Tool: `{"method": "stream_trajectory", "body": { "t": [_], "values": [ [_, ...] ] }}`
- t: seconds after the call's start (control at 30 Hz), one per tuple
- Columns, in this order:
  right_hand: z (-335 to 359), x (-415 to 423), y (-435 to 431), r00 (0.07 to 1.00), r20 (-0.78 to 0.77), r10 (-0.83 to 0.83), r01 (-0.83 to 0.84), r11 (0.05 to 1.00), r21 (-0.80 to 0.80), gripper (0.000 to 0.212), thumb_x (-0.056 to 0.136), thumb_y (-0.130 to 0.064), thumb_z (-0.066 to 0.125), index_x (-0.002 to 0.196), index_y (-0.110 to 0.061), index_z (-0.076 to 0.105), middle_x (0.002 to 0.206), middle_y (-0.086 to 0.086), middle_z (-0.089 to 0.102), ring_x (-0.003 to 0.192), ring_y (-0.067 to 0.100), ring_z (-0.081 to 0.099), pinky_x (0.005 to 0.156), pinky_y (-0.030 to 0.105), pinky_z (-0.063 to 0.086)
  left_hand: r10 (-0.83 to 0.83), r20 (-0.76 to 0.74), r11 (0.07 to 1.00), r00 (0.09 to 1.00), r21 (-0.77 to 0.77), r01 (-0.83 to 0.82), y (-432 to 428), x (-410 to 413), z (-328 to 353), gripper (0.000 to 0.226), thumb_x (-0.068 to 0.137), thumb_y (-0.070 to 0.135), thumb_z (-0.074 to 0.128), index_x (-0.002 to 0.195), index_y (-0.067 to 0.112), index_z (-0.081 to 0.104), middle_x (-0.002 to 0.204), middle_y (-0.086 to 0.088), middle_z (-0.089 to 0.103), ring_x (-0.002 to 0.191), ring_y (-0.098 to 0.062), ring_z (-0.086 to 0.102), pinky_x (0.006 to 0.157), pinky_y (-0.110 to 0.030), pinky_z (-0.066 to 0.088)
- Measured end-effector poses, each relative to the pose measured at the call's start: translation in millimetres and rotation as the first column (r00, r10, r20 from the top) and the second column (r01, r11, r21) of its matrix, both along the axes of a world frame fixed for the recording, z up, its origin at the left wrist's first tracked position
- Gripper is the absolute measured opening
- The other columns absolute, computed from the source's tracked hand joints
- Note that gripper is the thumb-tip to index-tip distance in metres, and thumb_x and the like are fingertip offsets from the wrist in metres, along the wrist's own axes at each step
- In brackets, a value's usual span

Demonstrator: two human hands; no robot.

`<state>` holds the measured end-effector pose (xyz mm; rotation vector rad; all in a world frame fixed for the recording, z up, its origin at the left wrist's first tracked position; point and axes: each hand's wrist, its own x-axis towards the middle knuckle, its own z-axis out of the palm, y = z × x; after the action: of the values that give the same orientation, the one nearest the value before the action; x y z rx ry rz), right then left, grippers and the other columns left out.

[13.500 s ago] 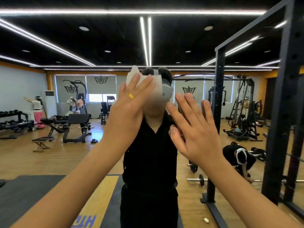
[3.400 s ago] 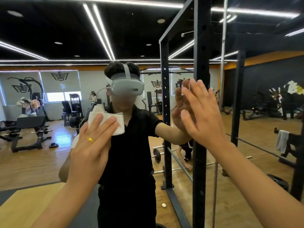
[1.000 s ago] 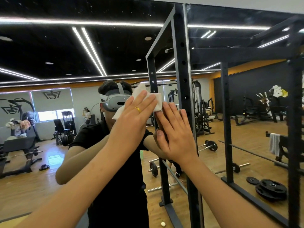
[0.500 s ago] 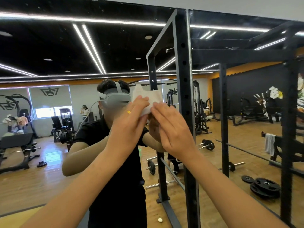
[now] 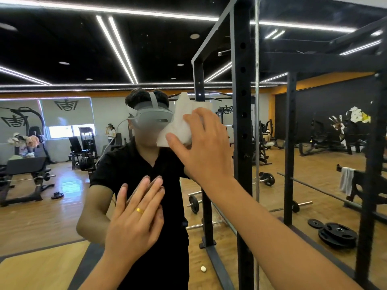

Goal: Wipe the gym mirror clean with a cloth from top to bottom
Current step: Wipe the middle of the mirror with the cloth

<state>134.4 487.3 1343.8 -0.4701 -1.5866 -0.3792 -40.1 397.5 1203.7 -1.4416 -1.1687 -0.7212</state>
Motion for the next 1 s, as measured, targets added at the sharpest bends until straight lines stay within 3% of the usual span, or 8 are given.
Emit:
{"method": "stream_trajectory", "body": {
  "t": [0.2, 0.3, 0.4, 0.5, 0.67, 0.8, 0.87, 1.0],
  "values": [
    [3, 4, 20, 0.996, 0.009, -0.086, 0.082, 0.975, 0.208, 0.043, 0.096, -0.041, 0.071, 0.129, -0.013, 0.066, 0.125, 0.011, 0.067, 0.117, 0.026, 0.061, 0.118, 0.048, 0.035, 0.004, 0.019, 0.999, 1.0, 0.052, -0.005, 2, 1, 0, 0.043, 0.1, 0.019, 0.053, 0.141, 0.011, 0.06, 0.154, -0.004, 0.05, 0.146, -0.024, 0.044, 0.118, -0.059, 0.032],
    [5, 9, 29, 0.997, 0.056, -0.046, 0.03, 0.966, 0.257, 0.046, 0.099, -0.037, 0.069, 0.137, -0.011, 0.064, 0.133, 0.015, 0.064, 0.122, 0.031, 0.059, 0.114, 0.051, 0.042, -0.006, 0.022, 0.999, 1.0, 0.052, 0.004, 3, 2, -2, 0.043, 0.099, 0.018, 0.055, 0.14, 0.01, 0.061, 0.154, -0.004, 0.05, 0.146, -0.023, 0.044, 0.119, -0.058, 0.031],
    [-4, -1, 28, 0.993, 0.112, 0.021, -0.042, 0.982, 0.186, 0.053, 0.105, -0.036, 0.057, 0.15, -0.009, 0.051, 0.156, 0.015, 0.047, 0.146, 0.032, 0.041, 0.122, 0.052, 0.032, -0.011, 0.028, 0.998, 1.0, 0.058, 0.009, 4, 3, -2, 0.042, 0.099, 0.018, 0.055, 0.14, 0.011, 0.061, 0.154, -0.004, 0.051, 0.147, -0.023, 0.044, 0.119, -0.058, 0.032],
    [-9, -5, 26, 0.989, 0.137, 0.052, -0.069, 0.99, 0.119, 0.066, 0.103, -0.045, 0.054, 0.157, -0.009, 0.039, 0.165, 0.013, 0.034, 0.154, 0.031, 0.027, 0.127, 0.052, 0.022, -0.014, 0.027, 0.998, 1.0, 0.063, 0.012, 4, 4, -3, 0.041, 0.099, 0.017, 0.055, 0.139, 0.011, 0.062, 0.153, -0.004, 0.052, 0.146, -0.023, 0.045, 0.119, -0.058, 0.032],
    [-22, 1, 23, 0.994, 0.086, 0.075, -0.086, 0.986, 0.14, 0.05, 0.106, -0.033, 0.056, 0.15, -0.01, 0.051, 0.158, 0.01, 0.046, 0.15, 0.027, 0.038, 0.123, 0.047, 0.034, -0.045, 0.036, 0.997, 0.998, 0.068, 0.043, 5, 4, -3, 0.041, 0.099, 0.018, 0.055, 0.138, 0.01, 0.062, 0.152, -0.005, 0.053, 0.145, -0.024, 0.045, 0.121, -0.056, 0.03],
    [-32, 18, 29, 0.99, 0.144, -0.016, -0.013, 0.981, 0.195, 0.048, 0.106, -0.032, 0.052, 0.149, -0.01, 0.051, 0.156, 0.01, 0.048, 0.147, 0.027, 0.042, 0.119, 0.046, 0.039, -0.049, 0.027, 0.996, 0.998, 0.073, 0.047, 5, 4, -3, 0.041, 0.099, 0.019, 0.053, 0.138, 0.01, 0.063, 0.151, -0.004, 0.054, 0.144, -0.024, 0.047, 0.118, -0.057, 0.033],
    [-14, 23, 33, 0.995, 0.096, -0.02, 0.01, 0.995, 0.103, 0.05, 0.107, -0.035, 0.046, 0.152, -0.013, 0.047, 0.16, 0.007, 0.043, 0.15, 0.027, 0.037, 0.117, 0.048, 0.032, -0.06, 0.023, 0.995, 0.998, 0.075, 0.058, 5, 3, -3, 0.04, 0.099, 0.019, 0.053, 0.137, 0.011, 0.063, 0.15, -0.004, 0.055, 0.144, -0.023, 0.047, 0.118, -0.058, 0.035],
    [39, 23, 40, 0.99, -0.066, 0.128, -0.133, 0.988, -0.082, 0.05, 0.108, -0.031, 0.05, 0.156, -0.018, 0.041, 0.166, 0.004, 0.033, 0.155, 0.023, 0.026, 0.123, 0.045, 0.029, -0.063, 0.038, 0.996, 0.997, 0.066, 0.06, 4, 4, -5, 0.041, 0.099, 0.019, 0.055, 0.138, 0.012, 0.063, 0.151, -0.003, 0.054, 0.145, -0.023, 0.046, 0.119, -0.057, 0.033]
  ]
}}
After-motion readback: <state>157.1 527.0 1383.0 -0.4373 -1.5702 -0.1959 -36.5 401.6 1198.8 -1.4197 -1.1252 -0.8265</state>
